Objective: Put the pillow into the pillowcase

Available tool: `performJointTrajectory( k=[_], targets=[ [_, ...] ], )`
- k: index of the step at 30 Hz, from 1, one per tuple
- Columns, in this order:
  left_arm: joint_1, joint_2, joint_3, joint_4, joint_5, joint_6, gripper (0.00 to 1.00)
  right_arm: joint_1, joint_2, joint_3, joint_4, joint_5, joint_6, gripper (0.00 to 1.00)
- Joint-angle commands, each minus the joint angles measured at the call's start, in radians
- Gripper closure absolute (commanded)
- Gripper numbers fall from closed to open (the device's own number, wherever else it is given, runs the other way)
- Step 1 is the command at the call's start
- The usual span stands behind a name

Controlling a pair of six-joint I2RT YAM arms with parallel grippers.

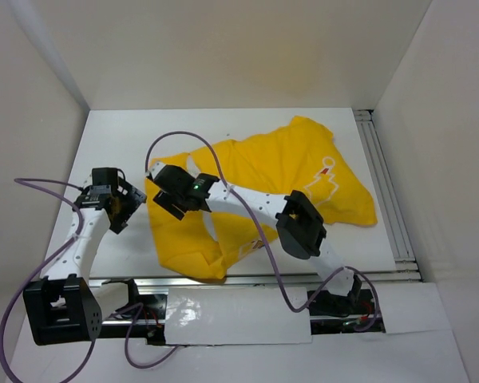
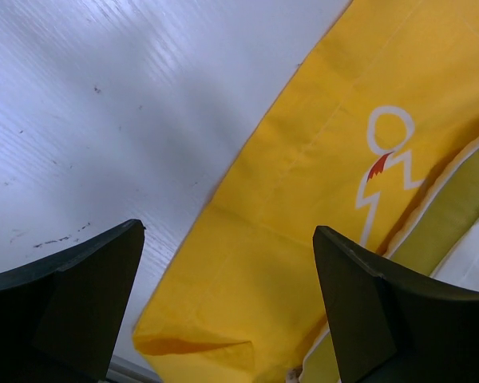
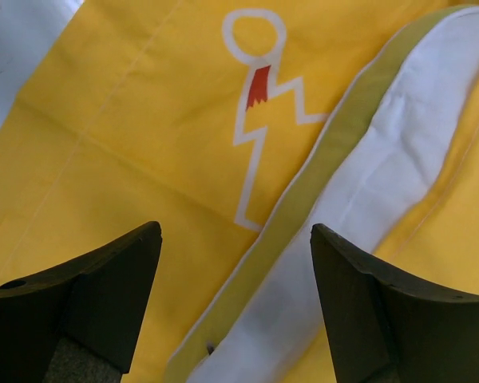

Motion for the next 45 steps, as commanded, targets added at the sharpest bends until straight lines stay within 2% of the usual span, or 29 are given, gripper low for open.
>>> performJointTrajectory(
  k=[1, 6, 11, 14, 17, 18, 19, 20, 21, 23, 25, 26, 30, 34, 37, 41, 45],
  targets=[
    [0.001, -0.017, 0.018, -0.002, 0.015, -0.015, 0.0, 0.006, 0.048, 0.1, -0.071, 0.105, -0.025, 0.17],
    [0.001, -0.017, 0.018, -0.002, 0.026, -0.004, 0.0, -0.014, 0.1, 0.149, -0.155, 0.285, 0.053, 0.14],
    [0.001, -0.017, 0.009, 0.009, 0.038, 0.005, 0.0, -0.046, 0.118, 0.082, -0.155, 0.184, 0.064, 0.12],
    [0.001, -0.017, 0.009, 0.009, 0.038, 0.005, 0.0, -0.055, 0.14, 0.073, -0.146, 0.206, 0.087, 0.12],
    [0.001, -0.017, 0.009, 0.02, 0.068, 0.032, 0.0, -0.066, 0.19, 0.108, -0.19, 0.292, 0.107, 0.28],
    [0.001, -0.017, 0.009, 0.043, 0.079, 0.042, 0.0, -0.066, 0.201, 0.123, -0.2, 0.343, 0.107, 0.42],
    [0.001, -0.017, 0.009, 0.058, 0.116, 0.069, 0.0, -0.066, 0.201, 0.134, -0.2, 0.375, 0.118, 0.66],
    [0.001, -0.017, 0.009, 0.072, 0.136, 0.083, 0.0, -0.066, 0.213, 0.134, -0.2, 0.407, 0.118, 0.8],
    [-0.008, -0.017, 0.009, 0.084, 0.151, 0.092, 0.0, -0.066, 0.214, 0.148, -0.215, 0.435, 0.13, 0.99],
    [-0.02, -0.017, 0.009, 0.107, 0.176, 0.118, 0.0, -0.075, 0.214, 0.159, -0.215, 0.457, 0.142, 1.0],
    [-0.052, -0.017, 0.009, 0.132, 0.188, 0.156, 0.0, -0.075, 0.133, 0.159, -0.173, 0.432, 0.167, 1.0],
    [-0.066, -0.017, 0.009, 0.153, 0.208, 0.167, 0.0, -0.084, 0.088, 0.107, -0.14, 0.412, 0.179, 1.0],
    [-0.187, 0.015, 0.018, 0.228, 0.257, 0.221, 0.01, -0.142, -0.255, -0.108, 0.135, 0.184, 0.165, 1.0],
    [-0.302, 0.058, 0.061, 0.276, 0.282, 0.264, 0.14, -0.242, -0.449, -0.242, 0.228, -0.064, 0.208, 1.0],
    [-0.368, 0.088, 0.081, 0.32, 0.256, 0.241, 0.16, -0.287, -0.522, -0.277, 0.237, -0.144, 0.22, 1.0],
    [-0.451, 0.133, 0.119, 0.383, 0.302, 0.23, 0.2, -0.323, -0.567, -0.303, 0.256, -0.25, 0.239, 1.0],
    [-0.545, 0.174, 0.182, 0.406, 0.205, 0.221, 0.2, -0.348, -0.587, -0.34, 0.267, -0.286, 0.262, 1.0]
  ],
)
